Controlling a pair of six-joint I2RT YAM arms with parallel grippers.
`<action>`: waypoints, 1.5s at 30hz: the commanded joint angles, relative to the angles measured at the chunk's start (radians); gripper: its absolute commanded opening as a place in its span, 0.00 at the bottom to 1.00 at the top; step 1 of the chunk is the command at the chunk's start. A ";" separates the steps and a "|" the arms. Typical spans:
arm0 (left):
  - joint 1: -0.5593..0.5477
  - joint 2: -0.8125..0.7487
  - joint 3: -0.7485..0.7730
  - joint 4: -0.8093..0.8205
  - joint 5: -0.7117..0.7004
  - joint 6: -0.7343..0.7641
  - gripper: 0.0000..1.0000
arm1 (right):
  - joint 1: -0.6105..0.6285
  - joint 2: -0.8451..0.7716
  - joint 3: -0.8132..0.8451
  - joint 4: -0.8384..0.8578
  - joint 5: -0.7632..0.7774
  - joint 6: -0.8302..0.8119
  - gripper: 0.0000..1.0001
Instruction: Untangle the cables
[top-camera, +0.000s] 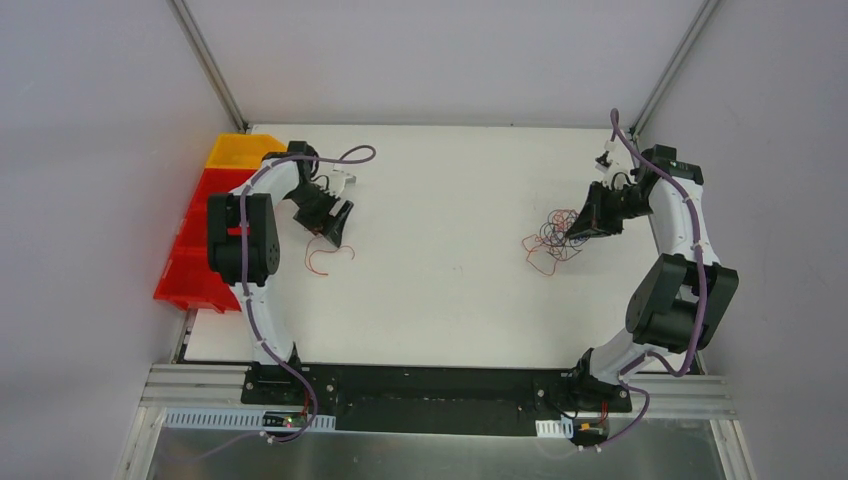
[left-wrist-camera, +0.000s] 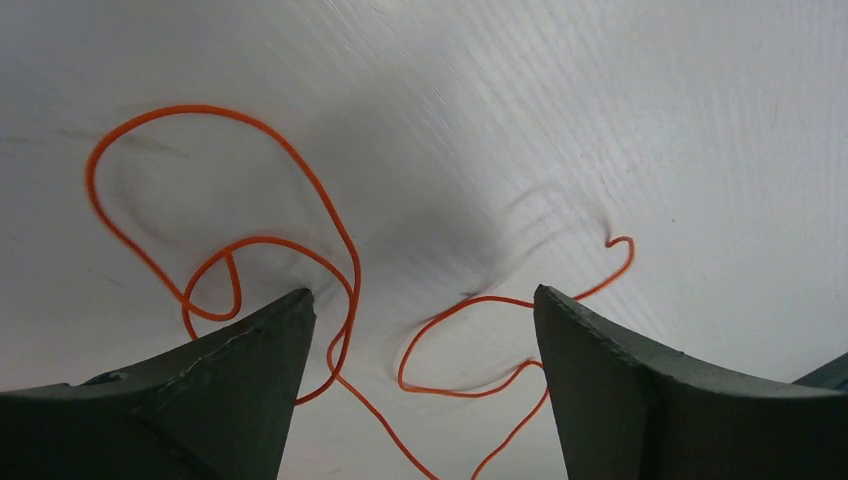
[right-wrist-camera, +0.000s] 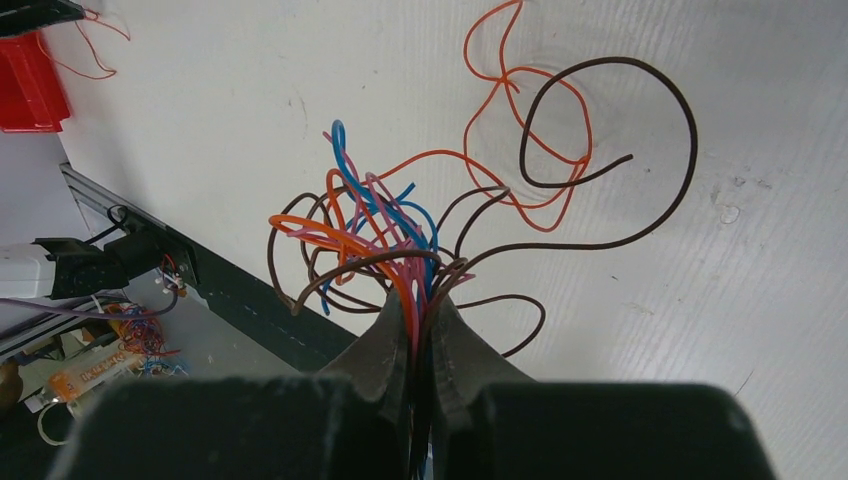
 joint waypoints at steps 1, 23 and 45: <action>0.000 -0.092 -0.118 -0.032 0.046 0.081 0.82 | 0.002 -0.038 0.005 -0.047 -0.020 -0.019 0.00; -0.112 -0.262 -0.502 0.259 -0.258 0.083 0.14 | 0.013 -0.047 0.003 -0.038 -0.020 -0.005 0.00; 0.404 -0.680 -0.104 -0.393 -0.180 0.419 0.00 | 0.023 -0.096 0.033 -0.055 -0.043 0.027 0.00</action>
